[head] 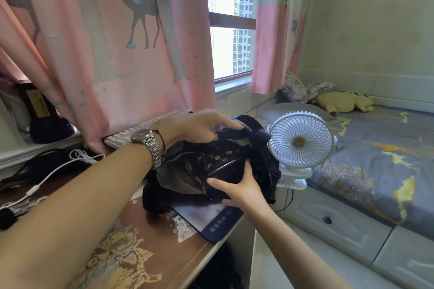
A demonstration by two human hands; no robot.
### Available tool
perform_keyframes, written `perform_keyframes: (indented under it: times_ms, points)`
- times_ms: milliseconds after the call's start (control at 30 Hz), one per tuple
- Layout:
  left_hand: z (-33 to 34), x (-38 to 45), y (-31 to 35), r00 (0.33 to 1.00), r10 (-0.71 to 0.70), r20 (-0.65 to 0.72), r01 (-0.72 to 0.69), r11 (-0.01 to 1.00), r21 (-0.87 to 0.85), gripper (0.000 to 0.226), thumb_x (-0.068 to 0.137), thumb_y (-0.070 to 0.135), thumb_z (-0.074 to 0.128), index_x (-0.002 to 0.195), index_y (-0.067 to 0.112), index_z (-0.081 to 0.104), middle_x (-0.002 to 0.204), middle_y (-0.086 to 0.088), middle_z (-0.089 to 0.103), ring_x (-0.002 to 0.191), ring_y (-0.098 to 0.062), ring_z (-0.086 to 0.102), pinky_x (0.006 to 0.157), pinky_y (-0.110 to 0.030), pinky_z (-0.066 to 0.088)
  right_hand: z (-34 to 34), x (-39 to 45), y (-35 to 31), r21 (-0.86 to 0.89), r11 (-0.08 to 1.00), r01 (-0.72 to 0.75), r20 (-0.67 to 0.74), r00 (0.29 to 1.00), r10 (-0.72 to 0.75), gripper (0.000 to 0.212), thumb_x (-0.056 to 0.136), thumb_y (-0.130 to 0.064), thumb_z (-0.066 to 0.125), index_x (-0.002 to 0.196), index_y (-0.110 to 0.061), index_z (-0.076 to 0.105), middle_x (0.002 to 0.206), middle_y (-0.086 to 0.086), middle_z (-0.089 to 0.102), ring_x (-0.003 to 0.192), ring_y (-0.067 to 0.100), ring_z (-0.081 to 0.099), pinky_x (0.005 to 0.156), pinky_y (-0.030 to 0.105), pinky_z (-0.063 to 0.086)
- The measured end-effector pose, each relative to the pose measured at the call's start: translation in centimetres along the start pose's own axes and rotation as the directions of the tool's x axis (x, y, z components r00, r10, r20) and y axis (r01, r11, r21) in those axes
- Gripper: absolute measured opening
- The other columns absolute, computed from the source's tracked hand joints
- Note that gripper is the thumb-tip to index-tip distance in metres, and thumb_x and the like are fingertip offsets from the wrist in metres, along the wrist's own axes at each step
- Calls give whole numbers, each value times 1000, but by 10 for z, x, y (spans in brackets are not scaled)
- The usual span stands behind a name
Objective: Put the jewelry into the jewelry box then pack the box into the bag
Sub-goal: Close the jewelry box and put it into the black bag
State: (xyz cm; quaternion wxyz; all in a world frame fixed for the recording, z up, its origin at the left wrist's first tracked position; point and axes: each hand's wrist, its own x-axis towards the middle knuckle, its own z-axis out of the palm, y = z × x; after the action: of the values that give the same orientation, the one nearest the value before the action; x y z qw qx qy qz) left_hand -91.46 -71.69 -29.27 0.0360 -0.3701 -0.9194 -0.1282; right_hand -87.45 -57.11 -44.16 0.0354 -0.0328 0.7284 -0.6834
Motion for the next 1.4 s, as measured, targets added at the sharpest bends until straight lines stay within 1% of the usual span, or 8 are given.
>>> perform_keyframes:
  times_ms: [167, 300, 500, 600, 867, 1000, 1167, 1400]
  points:
    - [4, -2, -2, 1000, 16, -26, -16, 1000, -1, 63, 80, -14, 51, 131, 24, 53, 64, 32, 48, 66, 17, 49, 56, -2, 38, 15, -21, 6, -440, 860, 258, -166, 918, -360, 106, 58, -55, 80, 145, -31, 24, 133, -3, 42, 122, 17, 45, 100, 33, 45]
    - [4, -4, 0, 999, 37, -31, -37, 999, -17, 64, 80, -14, 51, 131, 25, 52, 67, 39, 53, 70, 17, 51, 56, -1, 39, 23, -15, 15, -687, 626, 369, -80, 818, -570, 88, 65, -55, 74, 141, -30, 37, 142, 2, 36, 133, 19, 28, 109, 34, 31]
    - [3, 0, -7, 1000, -2, -20, 2, 1000, 2, 66, 82, -10, 50, 132, 32, 49, 73, -2, 59, 60, -8, 49, 56, -8, 42, 12, 9, 22, -690, 594, 413, -43, 796, -604, 69, 64, -47, 78, 125, -27, 54, 136, 3, 37, 131, 22, 28, 95, 35, 47]
    - [2, 1, -9, 1000, -10, -4, 10, 1000, -12, 66, 82, -11, 50, 131, 34, 50, 70, 7, 55, 61, -1, 50, 57, -8, 41, 1, 16, 25, -596, 671, 441, -45, 816, -576, 64, 66, -41, 81, 123, -28, 55, 141, 0, 36, 134, 17, 30, 91, 22, 39]
    - [1, -1, -10, 998, -54, 14, 54, 998, 32, 64, 83, -9, 50, 132, 32, 50, 67, 2, 53, 57, 1, 48, 55, -7, 37, -12, 23, 24, -418, 791, 446, -88, 847, -524, 57, 69, -18, 83, 122, -22, 63, 146, 6, 44, 135, 17, 40, 110, 27, 32]
    - [2, -3, -9, 997, -74, 32, 72, 995, 63, 65, 83, -8, 50, 133, 33, 48, 76, -21, 59, 59, -19, 47, 53, -11, 36, -15, 25, 23, -417, 806, 419, -105, 859, -501, 57, 72, -13, 81, 125, -20, 62, 146, 8, 45, 136, 19, 41, 112, 30, 31]
    - [6, -8, -8, 994, -103, 35, 100, 991, 86, 64, 85, -2, 54, 134, 38, 46, 88, -17, 66, 72, -25, 57, 61, -18, 40, -13, 21, 23, -454, 800, 391, -119, 864, -489, 61, 73, -14, 80, 130, -20, 58, 146, 8, 46, 134, 19, 43, 111, 27, 31]
    - [27, -16, -15, 986, -159, 41, 162, 984, -79, 64, 83, -1, 63, 134, 34, 47, 117, -11, 64, 94, -21, 61, 84, -36, 52, -39, 6, 3, -543, 730, 416, -149, 807, -571, 37, 69, -21, 82, 103, -17, 69, 95, -3, 68, 79, 9, 63, 77, 31, 55]
